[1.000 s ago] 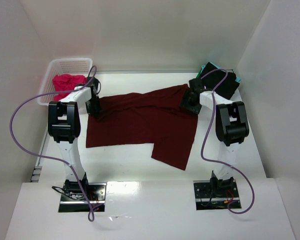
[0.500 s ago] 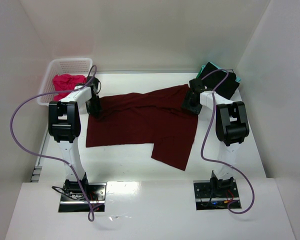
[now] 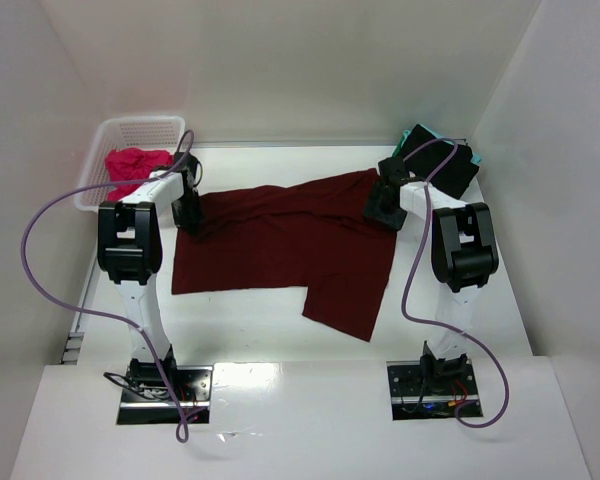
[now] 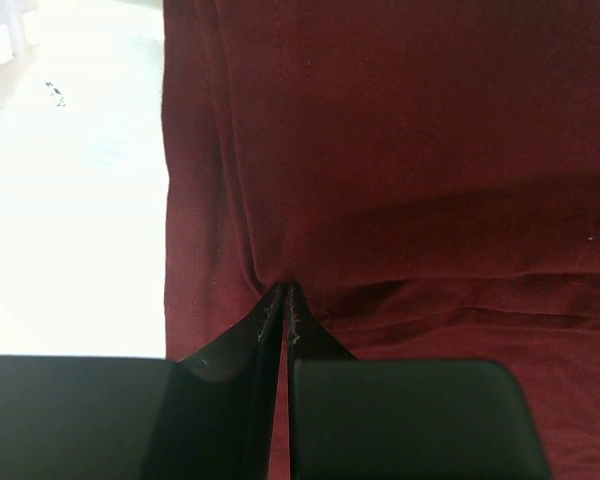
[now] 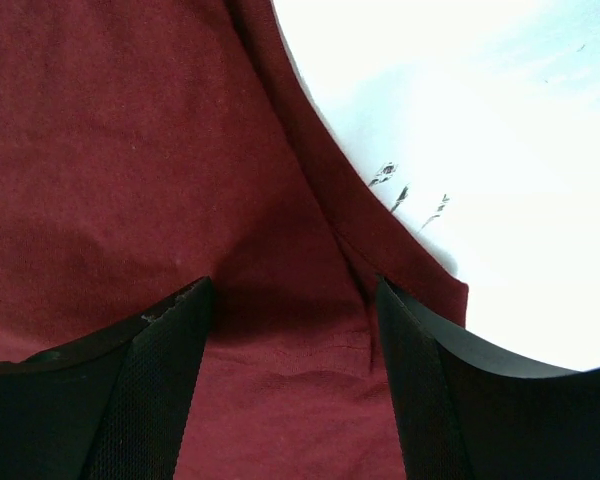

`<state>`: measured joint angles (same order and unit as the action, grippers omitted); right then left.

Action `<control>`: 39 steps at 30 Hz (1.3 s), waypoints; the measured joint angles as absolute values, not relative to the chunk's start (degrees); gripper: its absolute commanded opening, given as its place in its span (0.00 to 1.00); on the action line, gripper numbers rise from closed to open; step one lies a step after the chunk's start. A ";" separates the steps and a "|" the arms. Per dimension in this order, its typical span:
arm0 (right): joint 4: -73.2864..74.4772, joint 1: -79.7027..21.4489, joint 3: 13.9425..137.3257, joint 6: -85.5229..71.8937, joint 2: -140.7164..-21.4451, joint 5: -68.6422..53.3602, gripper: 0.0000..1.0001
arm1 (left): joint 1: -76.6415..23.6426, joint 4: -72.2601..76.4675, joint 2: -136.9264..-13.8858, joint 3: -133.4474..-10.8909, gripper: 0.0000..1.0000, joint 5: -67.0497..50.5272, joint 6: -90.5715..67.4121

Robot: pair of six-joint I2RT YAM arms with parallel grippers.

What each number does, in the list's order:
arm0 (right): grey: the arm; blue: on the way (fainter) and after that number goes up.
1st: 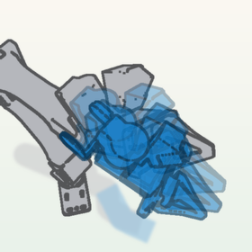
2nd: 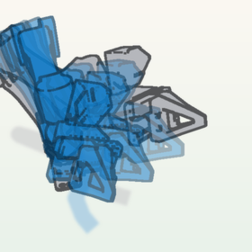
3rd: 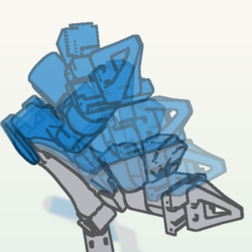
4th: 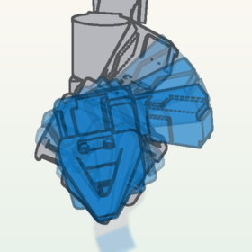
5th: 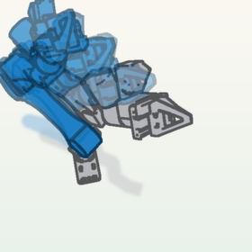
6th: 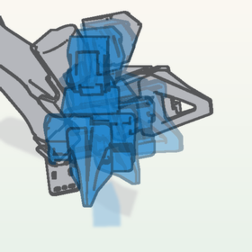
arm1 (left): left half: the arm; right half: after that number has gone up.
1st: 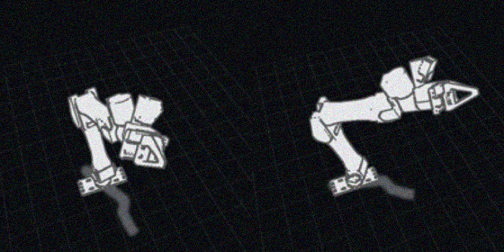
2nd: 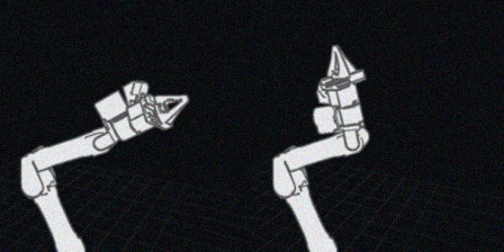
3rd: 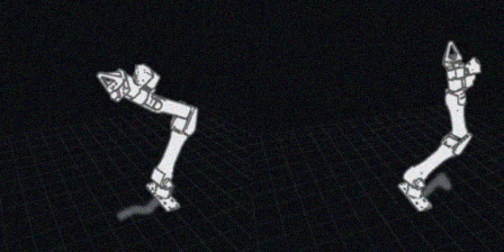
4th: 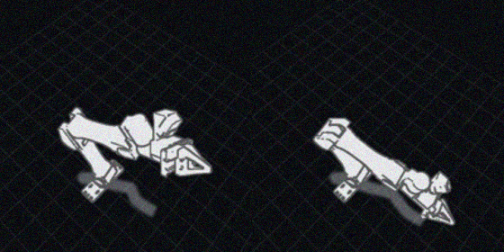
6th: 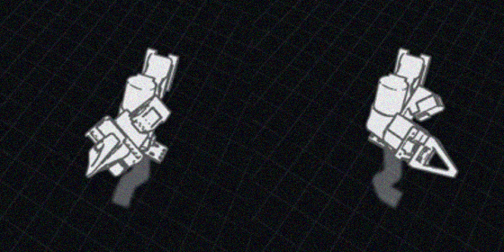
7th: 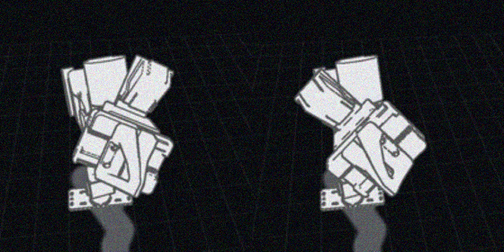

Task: Fold and stack the t-shirts
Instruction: Fold the flattened tshirt in 1/3 of the way

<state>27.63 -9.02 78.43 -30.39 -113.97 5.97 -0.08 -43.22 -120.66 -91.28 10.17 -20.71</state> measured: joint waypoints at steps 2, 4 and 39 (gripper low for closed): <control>27.68 -9.02 78.43 -30.39 -113.97 5.98 0.71 | -0.08 -43.24 -120.68 -91.30 0.10 10.17 -20.71; 27.74 -9.02 78.43 -30.36 -113.97 6.01 0.66 | -0.08 -43.24 -120.68 -91.31 0.10 10.19 -20.71; 31.66 -3.97 78.87 -28.50 -114.08 6.49 0.19 | -0.10 -43.44 -121.11 -92.12 0.13 10.24 -20.73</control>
<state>31.66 -3.97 78.87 -28.50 -114.08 6.49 -0.10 -43.44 -121.11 -92.12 10.24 -20.73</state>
